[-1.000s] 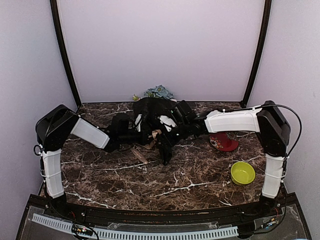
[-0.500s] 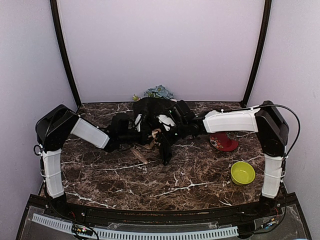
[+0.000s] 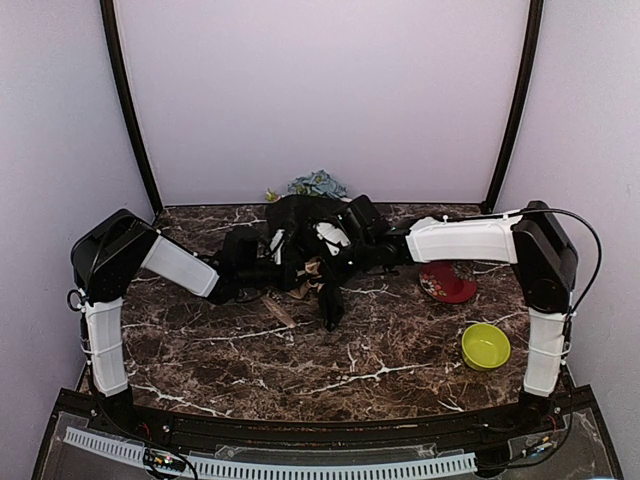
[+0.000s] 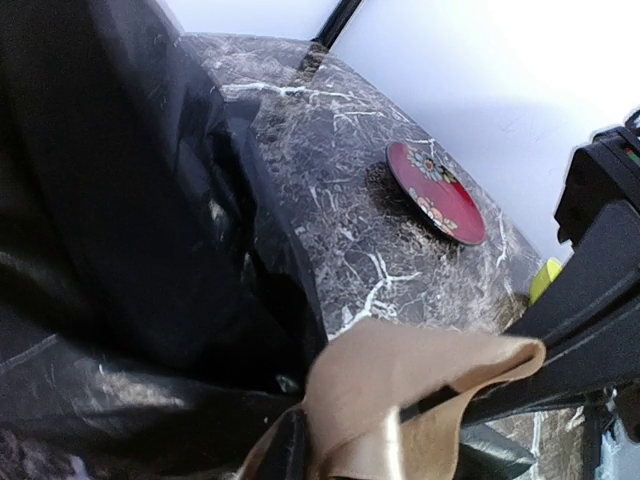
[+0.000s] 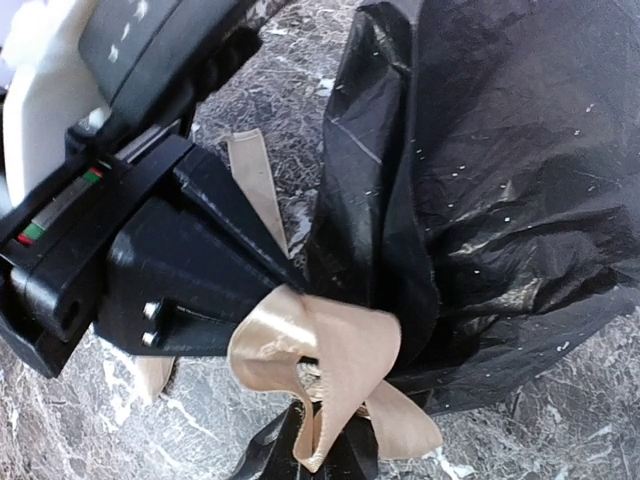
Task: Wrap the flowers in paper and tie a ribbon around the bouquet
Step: Cross the half-tied ribbon over the folded bouquet.
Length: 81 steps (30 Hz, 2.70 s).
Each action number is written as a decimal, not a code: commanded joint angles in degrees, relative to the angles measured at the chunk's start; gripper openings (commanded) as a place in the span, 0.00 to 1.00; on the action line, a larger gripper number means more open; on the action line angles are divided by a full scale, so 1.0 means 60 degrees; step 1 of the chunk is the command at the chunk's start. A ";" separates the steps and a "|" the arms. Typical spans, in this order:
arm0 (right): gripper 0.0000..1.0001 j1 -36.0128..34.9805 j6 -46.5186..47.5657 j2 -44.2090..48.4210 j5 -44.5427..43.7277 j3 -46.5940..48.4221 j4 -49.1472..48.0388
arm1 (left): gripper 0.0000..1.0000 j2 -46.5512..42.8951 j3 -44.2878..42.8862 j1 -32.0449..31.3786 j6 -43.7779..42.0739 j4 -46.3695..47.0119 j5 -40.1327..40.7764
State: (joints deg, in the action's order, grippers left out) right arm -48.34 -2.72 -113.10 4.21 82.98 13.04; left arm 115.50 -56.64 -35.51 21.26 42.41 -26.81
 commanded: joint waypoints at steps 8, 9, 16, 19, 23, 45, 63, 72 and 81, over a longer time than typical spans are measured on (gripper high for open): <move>0.00 0.0380 -0.0613 -0.0056 -0.0094 0.0675 -0.0010 | 0.52 -0.1257 0.0451 -0.0015 -0.0715 -0.1397 0.0084; 0.00 0.0411 -0.0626 -0.0072 -0.0093 0.0703 0.0011 | 0.54 -0.1413 0.0473 -0.0015 -0.0801 -0.1601 0.0128; 0.00 0.0476 -0.0660 -0.0173 0.0041 0.0827 0.0006 | 0.62 -0.2656 0.0441 0.0209 -0.1523 -0.3639 0.0325; 0.00 0.0484 -0.0651 -0.0219 0.0091 0.0889 -0.0004 | 0.63 -0.2835 0.0102 0.0702 -0.1281 -0.5491 0.1124; 0.00 0.0485 -0.0645 -0.0220 0.0170 0.0879 -0.0038 | 0.62 -0.2837 0.0089 0.1231 -0.1050 -0.6896 0.2294; 0.00 0.0488 -0.0674 -0.0262 0.0288 0.0998 0.0085 | 0.17 -0.1737 0.0585 0.1418 -0.1863 -0.5972 0.1435; 0.00 0.0513 -0.0722 -0.0365 0.0294 0.1342 0.0137 | 0.00 -0.3673 0.1505 0.0140 -0.4247 -0.5463 0.0175; 0.00 0.0806 -0.0845 -0.0568 0.0893 0.1621 0.0185 | 0.00 -0.3331 -0.0666 -0.1370 -0.4793 -0.5909 -0.1259; 0.00 0.1252 -0.0636 -0.0486 0.1613 0.1529 0.0243 | 0.00 -0.1426 -0.2627 -0.1910 -0.4506 -0.5300 -0.2777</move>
State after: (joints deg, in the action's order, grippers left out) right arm -41.82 -6.94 -115.77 11.35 91.31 14.85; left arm 103.61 -70.35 -46.26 -6.85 8.62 -37.36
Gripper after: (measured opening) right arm 0.004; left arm 0.006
